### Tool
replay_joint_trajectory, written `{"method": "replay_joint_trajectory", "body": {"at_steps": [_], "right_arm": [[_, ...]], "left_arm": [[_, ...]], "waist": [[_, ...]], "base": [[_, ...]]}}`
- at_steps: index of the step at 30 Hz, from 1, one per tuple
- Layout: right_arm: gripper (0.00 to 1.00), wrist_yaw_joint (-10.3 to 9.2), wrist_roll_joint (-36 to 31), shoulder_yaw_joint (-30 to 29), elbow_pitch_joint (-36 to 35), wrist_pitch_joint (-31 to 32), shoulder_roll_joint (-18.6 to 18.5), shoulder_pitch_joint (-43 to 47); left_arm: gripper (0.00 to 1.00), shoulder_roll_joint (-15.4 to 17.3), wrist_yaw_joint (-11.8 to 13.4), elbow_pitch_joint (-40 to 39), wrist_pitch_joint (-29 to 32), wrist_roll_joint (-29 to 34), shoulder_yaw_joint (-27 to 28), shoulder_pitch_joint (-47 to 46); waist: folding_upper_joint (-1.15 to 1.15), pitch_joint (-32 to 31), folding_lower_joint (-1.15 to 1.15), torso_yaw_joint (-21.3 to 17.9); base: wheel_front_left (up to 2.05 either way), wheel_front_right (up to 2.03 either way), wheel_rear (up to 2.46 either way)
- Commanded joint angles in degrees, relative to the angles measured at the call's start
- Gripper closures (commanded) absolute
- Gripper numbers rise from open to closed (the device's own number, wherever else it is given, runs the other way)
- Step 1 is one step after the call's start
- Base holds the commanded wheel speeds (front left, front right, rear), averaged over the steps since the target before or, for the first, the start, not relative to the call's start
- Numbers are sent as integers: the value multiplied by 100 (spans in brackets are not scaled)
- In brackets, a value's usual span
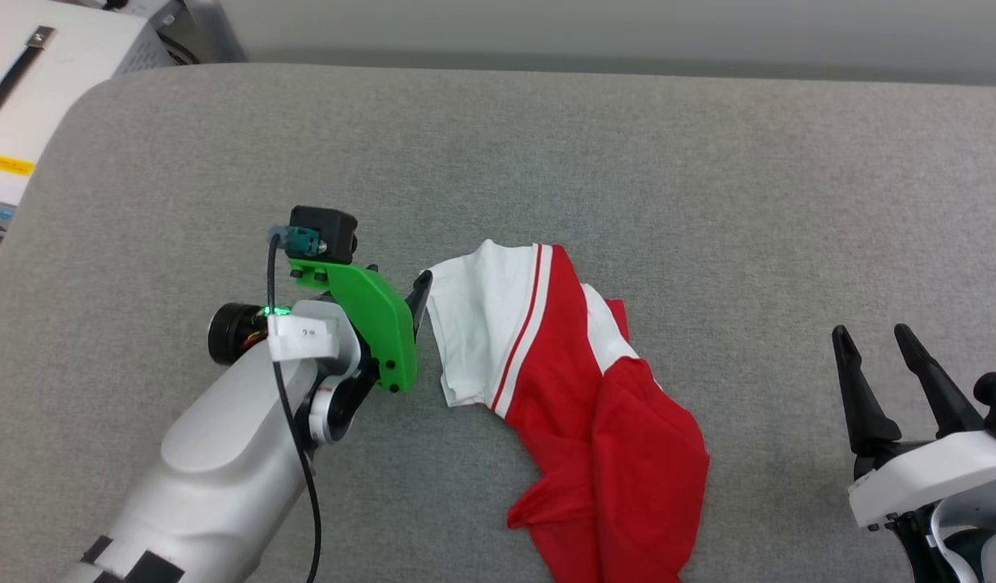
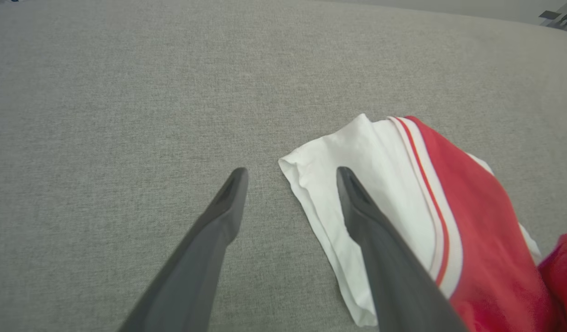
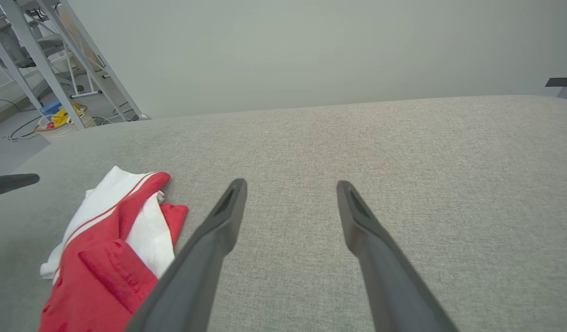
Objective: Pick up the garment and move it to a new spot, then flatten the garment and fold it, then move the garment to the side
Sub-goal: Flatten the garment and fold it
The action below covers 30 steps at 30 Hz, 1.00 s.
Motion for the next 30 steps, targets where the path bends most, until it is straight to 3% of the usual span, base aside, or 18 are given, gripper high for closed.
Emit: {"method": "replay_joint_trajectory", "body": {"at_steps": [1, 10, 11, 12, 17, 24, 27, 30], "right_arm": [[0, -3, -21, 24, -27, 10, -28, -114], [0, -3, -25, 135, 103, -99, -17, -275], [0, -3, -24, 137, 118, -112, -16, -278], [0, -3, -24, 137, 139, -127, -15, -283], [0, -3, 1, 119, 246, -147, -49, -324], [0, -3, 52, 85, 370, -156, -111, -273], [0, -3, 75, 64, 425, -164, -110, -196], [0, -3, 64, 49, 490, -160, -42, -63]], "left_arm": [[0, -50, -42, 141, 118, -4, -53, -208], [0, -285, -268, 1416, 302, 103, -290, -655], [21, -312, -294, 1531, 301, 102, -310, -656], [100, -348, -334, 1661, 308, 102, -341, -650], [100, -506, -575, 2101, 102, 125, -458, -611], [100, -532, -581, 2181, -1021, 201, -225, -780], [100, -448, -597, 2060, -1533, 140, -25, -770], [100, -122, -572, 1682, -1912, 24, 197, -474]], "waist": [[0, 386, 0, -289], [0, 644, 0, -479], [0, 648, 0, -479], [0, 649, 0, -474], [0, 536, 0, -367], [0, 174, 0, -130], [0, -17, 0, -1], [0, -228, 0, 216]], "base": [[0, 0, 0], [0, 0, 0], [0, 0, 0], [0, 0, 0], [0, 0, 0], [0, 0, 0], [0, 0, 0], [0, 0, 0]]}}
